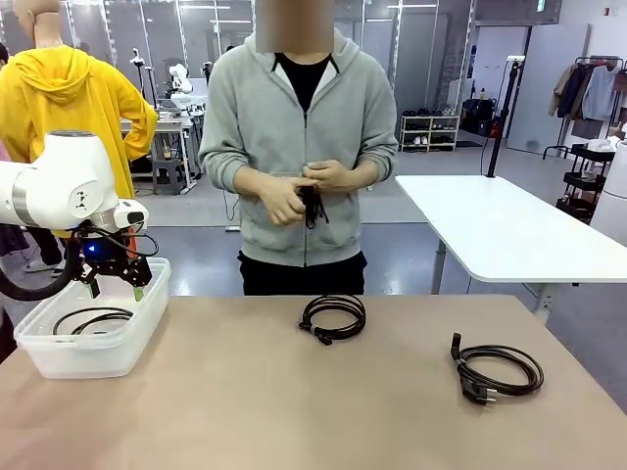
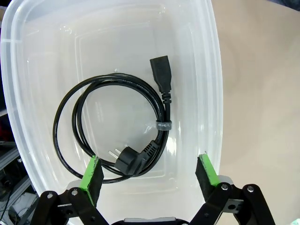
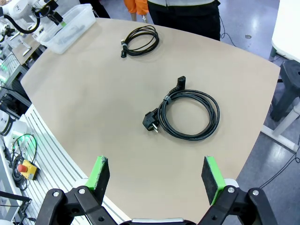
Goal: Organize and store the cables.
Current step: Place the Power Cable into the Organizing box.
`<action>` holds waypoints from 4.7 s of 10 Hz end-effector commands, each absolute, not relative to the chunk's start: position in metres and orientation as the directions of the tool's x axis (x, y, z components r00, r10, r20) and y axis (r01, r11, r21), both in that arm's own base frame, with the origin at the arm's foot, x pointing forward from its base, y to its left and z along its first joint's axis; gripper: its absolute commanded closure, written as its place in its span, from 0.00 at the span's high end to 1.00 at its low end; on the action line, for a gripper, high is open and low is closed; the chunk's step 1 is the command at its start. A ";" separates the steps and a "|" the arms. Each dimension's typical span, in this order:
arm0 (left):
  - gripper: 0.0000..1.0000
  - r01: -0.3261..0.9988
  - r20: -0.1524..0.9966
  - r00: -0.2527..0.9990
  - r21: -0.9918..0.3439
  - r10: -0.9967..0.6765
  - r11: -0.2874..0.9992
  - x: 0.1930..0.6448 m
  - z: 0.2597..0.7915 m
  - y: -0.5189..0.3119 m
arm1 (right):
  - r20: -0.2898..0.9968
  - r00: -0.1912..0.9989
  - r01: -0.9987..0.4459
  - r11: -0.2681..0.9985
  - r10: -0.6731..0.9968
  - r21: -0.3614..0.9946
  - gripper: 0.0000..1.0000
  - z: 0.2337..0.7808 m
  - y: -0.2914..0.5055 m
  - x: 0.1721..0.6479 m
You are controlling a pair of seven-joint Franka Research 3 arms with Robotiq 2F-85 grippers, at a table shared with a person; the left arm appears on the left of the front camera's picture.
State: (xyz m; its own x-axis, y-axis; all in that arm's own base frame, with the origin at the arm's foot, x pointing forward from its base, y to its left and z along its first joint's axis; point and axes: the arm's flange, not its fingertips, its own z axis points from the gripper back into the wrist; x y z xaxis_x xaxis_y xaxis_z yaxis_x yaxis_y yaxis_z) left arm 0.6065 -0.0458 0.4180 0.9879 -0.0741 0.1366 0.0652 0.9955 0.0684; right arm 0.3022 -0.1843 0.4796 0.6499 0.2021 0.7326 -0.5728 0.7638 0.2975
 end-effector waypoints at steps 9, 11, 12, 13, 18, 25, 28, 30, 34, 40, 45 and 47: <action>1.00 0.324 0.404 0.871 -0.047 -0.278 0.945 0.503 0.483 -0.038 | 0.745 0.634 -0.588 0.755 0.206 0.291 1.00 0.480 -0.185 0.303; 1.00 0.515 0.474 0.776 -0.099 -0.415 0.851 0.460 0.497 -0.031 | 0.745 0.634 -0.588 0.755 0.206 0.291 1.00 0.480 -0.185 0.303; 1.00 0.605 0.514 0.711 -0.098 -0.480 0.790 0.440 0.497 -0.024 | 0.745 0.634 -0.588 0.755 0.206 0.291 1.00 0.480 -0.185 0.303; 1.00 0.647 0.558 0.658 -0.075 -0.506 0.759 0.421 0.492 -0.017 | 0.745 0.634 -0.588 0.755 0.206 0.291 1.00 0.480 -0.185 0.303; 1.00 0.875 0.694 0.284 0.095 -0.661 0.475 0.331 0.453 0.022 | 0.745 0.634 -0.588 0.755 0.206 0.291 1.00 0.480 -0.185 0.303; 1.00 0.852 0.663 0.327 0.102 -0.674 0.514 0.364 0.480 0.028 | 0.595 0.734 -0.526 0.829 0.328 0.191 1.00 0.489 -0.131 0.329; 1.00 0.852 0.663 0.327 0.102 -0.674 0.514 0.364 0.480 0.028 | 0.461 0.786 -0.496 0.865 0.411 0.075 1.00 0.476 -0.047 0.396; 1.00 0.852 0.663 0.327 0.102 -0.674 0.514 0.364 0.480 0.028 | 0.385 0.838 -0.428 0.903 0.386 0.027 1.00 0.449 -0.003 0.441; 1.00 0.852 0.663 0.327 0.102 -0.674 0.514 0.364 0.480 0.028 | 0.300 0.903 -0.331 0.943 0.307 0.032 1.00 0.406 0.033 0.476; 1.00 0.852 0.663 0.327 0.102 -0.674 0.514 0.364 0.480 0.028 | 0.334 0.871 -0.395 0.918 0.359 0.045 1.00 0.406 0.027 0.467; 1.00 0.852 0.663 0.327 0.102 -0.674 0.514 0.364 0.480 0.028 | 0.248 0.941 -0.236 0.972 0.230 -0.005 1.00 0.369 0.047 0.486; 1.00 0.852 0.663 0.327 0.102 -0.674 0.514 0.364 0.480 0.028 | 0.202 0.964 -0.182 0.983 0.172 0.034 1.00 0.349 0.047 0.490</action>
State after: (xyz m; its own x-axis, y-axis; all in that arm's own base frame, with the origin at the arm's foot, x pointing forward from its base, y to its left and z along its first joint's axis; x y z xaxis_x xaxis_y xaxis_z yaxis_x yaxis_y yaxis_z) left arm 0.3633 0.0298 0.4793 0.3211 -0.6851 0.6538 0.8523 0.5101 0.1159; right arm 0.4814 0.0406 0.3480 0.9518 0.2207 0.2129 -0.2348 0.9711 0.0430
